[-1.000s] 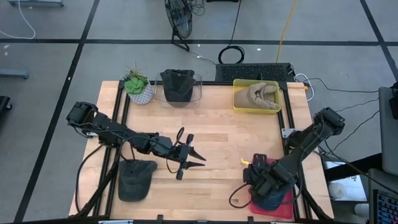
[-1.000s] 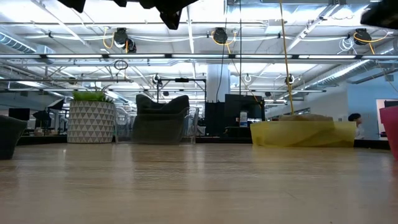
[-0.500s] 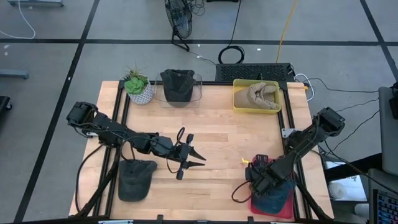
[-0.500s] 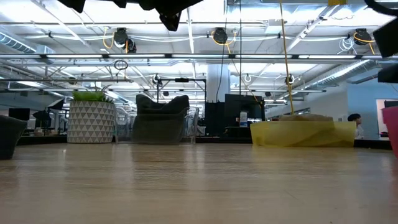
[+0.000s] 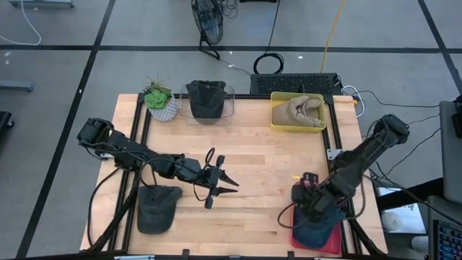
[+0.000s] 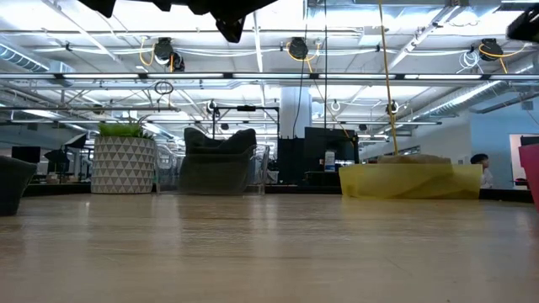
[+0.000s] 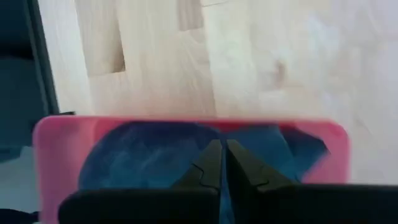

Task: Pick & Place hat
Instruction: Put the blue cap into the pink bin

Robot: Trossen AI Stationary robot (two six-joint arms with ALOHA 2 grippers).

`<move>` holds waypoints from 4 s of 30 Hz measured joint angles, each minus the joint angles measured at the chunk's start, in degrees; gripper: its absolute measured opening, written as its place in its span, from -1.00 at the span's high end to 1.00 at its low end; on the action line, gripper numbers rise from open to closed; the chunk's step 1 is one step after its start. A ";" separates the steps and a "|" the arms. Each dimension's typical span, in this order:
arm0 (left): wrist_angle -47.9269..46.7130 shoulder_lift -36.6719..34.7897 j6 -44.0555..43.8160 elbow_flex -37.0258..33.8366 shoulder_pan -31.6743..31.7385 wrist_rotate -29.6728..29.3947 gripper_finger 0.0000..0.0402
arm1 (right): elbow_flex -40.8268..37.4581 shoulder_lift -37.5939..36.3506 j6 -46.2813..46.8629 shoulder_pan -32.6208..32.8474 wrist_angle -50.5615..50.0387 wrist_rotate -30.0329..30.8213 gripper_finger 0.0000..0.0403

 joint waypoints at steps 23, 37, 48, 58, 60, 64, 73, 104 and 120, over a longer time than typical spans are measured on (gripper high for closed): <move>-0.96 0.00 -0.29 0.00 0.00 0.01 0.52 | -5.83 -2.66 51.90 22.13 0.91 -22.38 1.00; -1.20 0.00 -0.16 0.02 0.02 0.01 0.52 | -15.49 -4.21 44.80 19.58 3.50 -22.38 1.00; -1.30 0.00 -0.13 0.02 0.13 -0.01 0.52 | -13.31 -7.72 47.42 18.56 -1.28 -26.47 1.00; -1.40 0.00 -0.13 0.02 0.15 -0.01 0.52 | -13.05 -9.90 48.41 18.60 -3.21 -26.32 1.00; -1.38 0.00 -0.13 0.02 0.15 -0.01 0.52 | -13.00 -9.94 47.59 18.60 -4.63 -25.25 1.00; -1.38 0.00 -0.13 0.02 0.15 -0.01 0.52 | -13.05 -9.91 44.66 18.71 -7.50 -19.69 1.00; -2.51 0.00 -0.20 0.02 0.15 -0.01 0.52 | -16.35 -8.95 43.88 18.64 -1.49 -11.98 1.00; -2.50 0.00 -0.35 0.02 0.31 -0.03 0.52 | -3.45 -6.55 44.53 18.75 -22.54 -17.00 1.00; -2.72 0.00 -0.44 0.02 0.31 -0.03 0.52 | -1.38 -6.27 29.76 16.49 -16.19 9.84 1.00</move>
